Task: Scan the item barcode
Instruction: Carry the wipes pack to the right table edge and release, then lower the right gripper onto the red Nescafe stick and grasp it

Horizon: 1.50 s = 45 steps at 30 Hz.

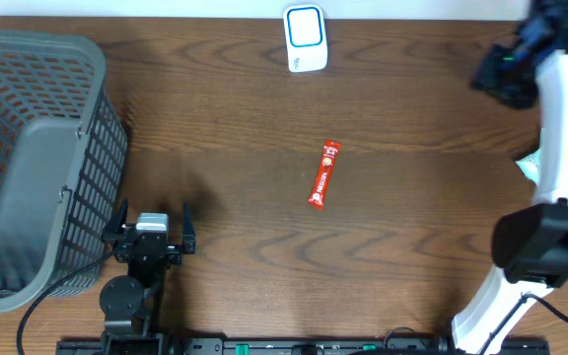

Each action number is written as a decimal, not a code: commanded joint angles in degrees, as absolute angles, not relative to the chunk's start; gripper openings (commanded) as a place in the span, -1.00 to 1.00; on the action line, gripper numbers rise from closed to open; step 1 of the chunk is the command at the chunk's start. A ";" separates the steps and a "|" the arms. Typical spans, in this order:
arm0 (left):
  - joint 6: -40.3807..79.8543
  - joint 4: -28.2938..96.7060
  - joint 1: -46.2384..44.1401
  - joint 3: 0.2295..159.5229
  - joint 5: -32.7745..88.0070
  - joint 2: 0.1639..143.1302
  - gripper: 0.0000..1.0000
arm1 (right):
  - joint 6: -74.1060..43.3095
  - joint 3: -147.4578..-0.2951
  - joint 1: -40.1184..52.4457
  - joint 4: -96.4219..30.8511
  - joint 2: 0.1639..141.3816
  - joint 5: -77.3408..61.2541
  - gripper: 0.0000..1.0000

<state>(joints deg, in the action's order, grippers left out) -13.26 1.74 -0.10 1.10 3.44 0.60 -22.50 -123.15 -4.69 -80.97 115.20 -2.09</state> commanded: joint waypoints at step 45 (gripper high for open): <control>-12.56 3.84 0.10 0.23 3.38 0.27 0.96 | -46.92 -110.04 29.06 -67.18 135.81 0.97 -0.44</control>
<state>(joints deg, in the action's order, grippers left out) -13.26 1.76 -0.10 1.13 3.44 0.60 -46.11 -110.08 28.47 -67.16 135.57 0.82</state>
